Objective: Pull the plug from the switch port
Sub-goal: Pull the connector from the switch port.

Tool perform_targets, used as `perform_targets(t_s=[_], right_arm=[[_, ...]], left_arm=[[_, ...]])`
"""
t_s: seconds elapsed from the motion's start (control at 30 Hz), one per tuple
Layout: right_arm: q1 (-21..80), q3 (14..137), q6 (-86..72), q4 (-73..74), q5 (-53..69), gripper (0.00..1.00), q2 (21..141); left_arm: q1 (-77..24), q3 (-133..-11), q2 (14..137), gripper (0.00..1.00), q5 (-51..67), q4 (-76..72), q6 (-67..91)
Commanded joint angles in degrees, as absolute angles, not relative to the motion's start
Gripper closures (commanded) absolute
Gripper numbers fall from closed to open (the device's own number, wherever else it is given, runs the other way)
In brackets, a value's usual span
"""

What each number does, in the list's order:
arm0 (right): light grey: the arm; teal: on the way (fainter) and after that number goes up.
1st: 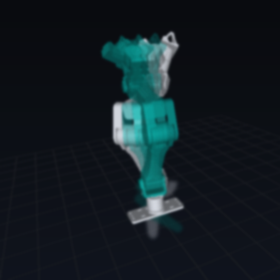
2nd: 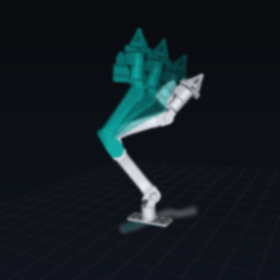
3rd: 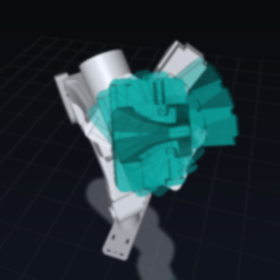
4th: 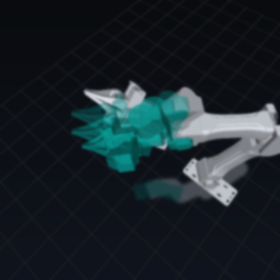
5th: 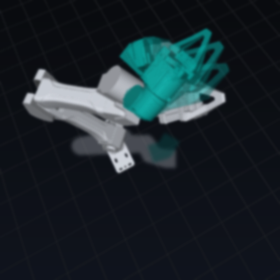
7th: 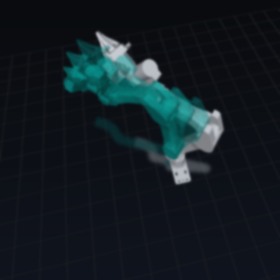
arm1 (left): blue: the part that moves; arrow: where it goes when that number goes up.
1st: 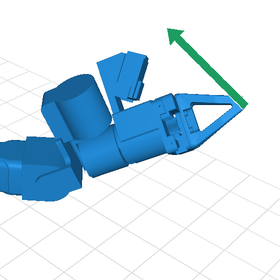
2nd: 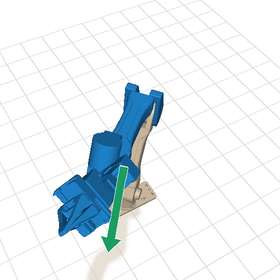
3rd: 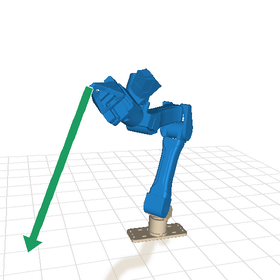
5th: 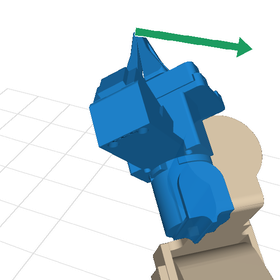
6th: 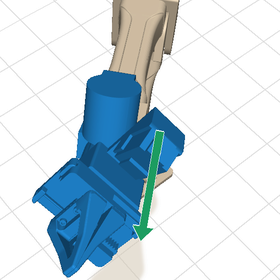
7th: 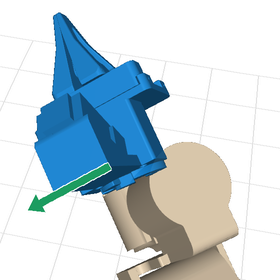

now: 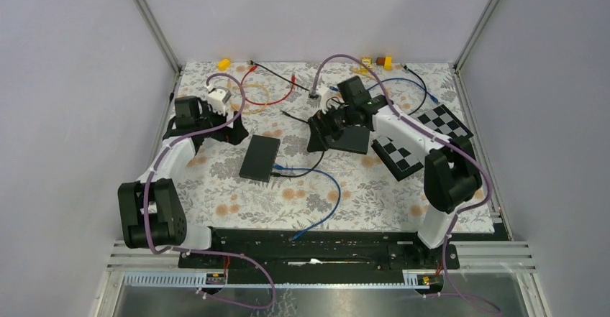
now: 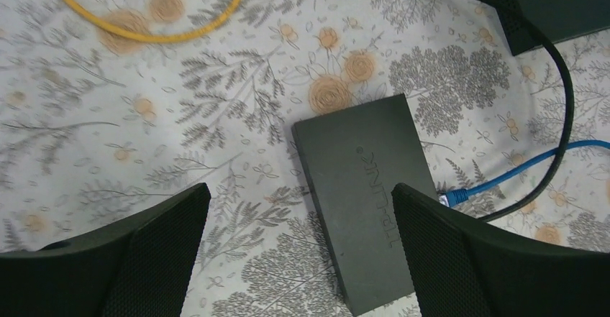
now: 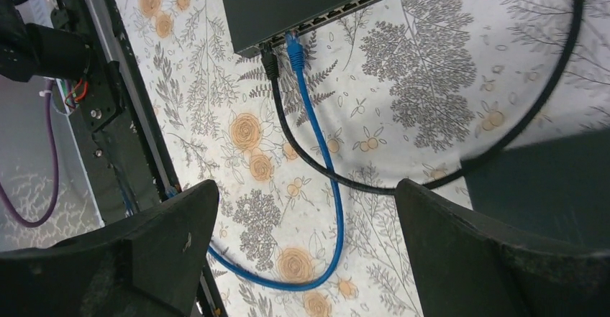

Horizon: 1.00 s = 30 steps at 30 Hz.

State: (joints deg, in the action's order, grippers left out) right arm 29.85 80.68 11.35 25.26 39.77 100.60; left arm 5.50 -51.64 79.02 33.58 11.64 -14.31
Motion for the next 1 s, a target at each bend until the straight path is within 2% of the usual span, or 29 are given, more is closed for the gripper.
perform_targets(t_s=[0.0, 0.3, 0.73, 0.97], right_arm=[[31.6, 82.8, 10.4, 20.6, 38.1, 0.0, 105.1], [32.8, 85.1, 1.1, 9.8, 42.5, 0.01, 113.7], [34.4, 92.8, -4.4, 9.0, 49.5, 0.16, 125.1], [36.4, 93.2, -4.7, 9.6, 51.4, 0.18, 127.6]], left_arm=[[5.8, -50.7, 82.9, 0.01, 38.8, 12.4, -13.2], [5.9, -49.8, 89.5, 0.01, 40.4, 11.4, -12.2], [5.7, -49.6, 92.6, 0.03, 38.1, 11.4, -10.0], [5.5, -48.0, 90.9, 0.06, 37.7, 13.5, -16.1]])
